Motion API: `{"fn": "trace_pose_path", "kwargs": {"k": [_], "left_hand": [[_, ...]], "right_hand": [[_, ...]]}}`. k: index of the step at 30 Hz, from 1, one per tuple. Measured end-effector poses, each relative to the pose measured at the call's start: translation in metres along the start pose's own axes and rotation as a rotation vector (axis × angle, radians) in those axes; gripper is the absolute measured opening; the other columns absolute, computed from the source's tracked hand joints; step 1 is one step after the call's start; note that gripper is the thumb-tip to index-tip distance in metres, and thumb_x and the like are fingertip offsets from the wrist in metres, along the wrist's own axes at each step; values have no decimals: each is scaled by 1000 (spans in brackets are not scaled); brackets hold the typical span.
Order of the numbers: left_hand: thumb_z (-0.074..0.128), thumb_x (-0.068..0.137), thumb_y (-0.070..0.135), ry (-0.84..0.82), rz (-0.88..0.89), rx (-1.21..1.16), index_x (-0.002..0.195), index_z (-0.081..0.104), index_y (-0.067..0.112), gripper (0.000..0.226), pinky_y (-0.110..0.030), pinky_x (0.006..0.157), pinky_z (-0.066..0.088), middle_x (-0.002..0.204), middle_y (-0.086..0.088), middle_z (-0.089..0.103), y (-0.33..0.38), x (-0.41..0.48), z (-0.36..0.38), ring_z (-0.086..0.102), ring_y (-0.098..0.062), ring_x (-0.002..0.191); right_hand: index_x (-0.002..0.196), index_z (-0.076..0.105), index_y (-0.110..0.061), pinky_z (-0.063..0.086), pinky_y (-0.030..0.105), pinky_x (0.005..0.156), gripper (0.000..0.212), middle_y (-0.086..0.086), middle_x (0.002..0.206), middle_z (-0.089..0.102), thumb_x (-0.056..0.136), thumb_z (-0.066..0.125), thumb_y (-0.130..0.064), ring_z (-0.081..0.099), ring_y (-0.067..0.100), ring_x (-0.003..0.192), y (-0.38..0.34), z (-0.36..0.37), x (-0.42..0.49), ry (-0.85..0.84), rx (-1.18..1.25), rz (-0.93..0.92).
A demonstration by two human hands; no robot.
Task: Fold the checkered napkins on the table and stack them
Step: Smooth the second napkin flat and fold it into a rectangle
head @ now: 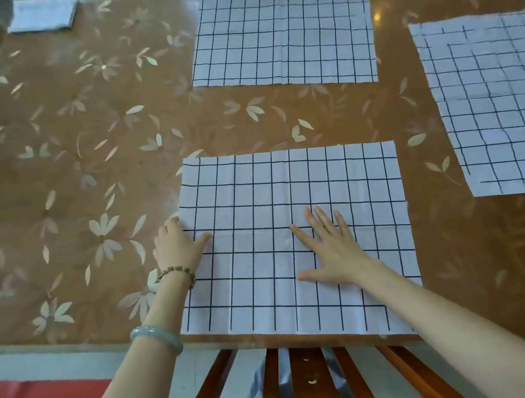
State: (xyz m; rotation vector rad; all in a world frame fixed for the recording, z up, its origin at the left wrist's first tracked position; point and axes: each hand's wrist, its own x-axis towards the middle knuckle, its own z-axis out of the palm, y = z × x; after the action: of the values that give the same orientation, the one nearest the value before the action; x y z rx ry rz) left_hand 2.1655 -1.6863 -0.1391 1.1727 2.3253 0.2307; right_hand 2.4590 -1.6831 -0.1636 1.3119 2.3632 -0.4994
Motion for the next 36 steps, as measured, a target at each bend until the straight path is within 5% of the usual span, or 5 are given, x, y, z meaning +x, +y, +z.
{"fn": "trace_pose_path", "kwargs": {"k": [6, 13, 29, 32, 36], "left_hand": [[75, 76, 36, -6, -95, -48, 121, 45, 5, 62, -46, 94, 42, 121, -17, 48, 2, 13, -3, 48, -36, 111], [65, 84, 30, -68, -68, -78, 71, 43, 12, 32, -30, 57, 33, 63, -1, 44, -3, 21, -16, 48, -25, 68], [43, 99, 25, 58, 296, 105, 98, 47, 6, 19, -36, 66, 36, 81, -12, 51, 35, -12, -103, 52, -37, 79], [40, 99, 23, 86, 392, 175, 102, 48, 3, 22, -36, 61, 36, 79, -13, 51, 52, -26, -108, 53, -36, 71], [39, 98, 23, 168, 479, 144, 94, 47, 6, 19, -43, 57, 47, 60, -11, 57, 78, -53, -103, 58, -37, 59]], "right_hand": [[138, -32, -40, -16, 51, 114, 98, 7, 149, -36, 61, 7, -86, -37, 24, 135, 2, 4, 3, -23, 33, 3], [144, -25, -38, -16, 52, 114, 100, 7, 148, -37, 71, 26, -84, -35, 26, 137, -2, 3, 11, -23, 47, -15], [149, -16, -33, -17, 50, 114, 100, 9, 154, -29, 79, 38, -79, -30, 27, 141, -34, -9, 33, 15, 104, -41], [152, -4, -31, -13, 43, 117, 90, 6, 158, -19, 86, 46, -66, -23, 23, 144, -29, -18, 28, 84, 319, -18], [143, 40, -15, 12, 45, 119, 53, 13, 156, 20, 93, 54, -26, 9, 27, 146, -11, -39, 16, 395, 575, 55]]}}
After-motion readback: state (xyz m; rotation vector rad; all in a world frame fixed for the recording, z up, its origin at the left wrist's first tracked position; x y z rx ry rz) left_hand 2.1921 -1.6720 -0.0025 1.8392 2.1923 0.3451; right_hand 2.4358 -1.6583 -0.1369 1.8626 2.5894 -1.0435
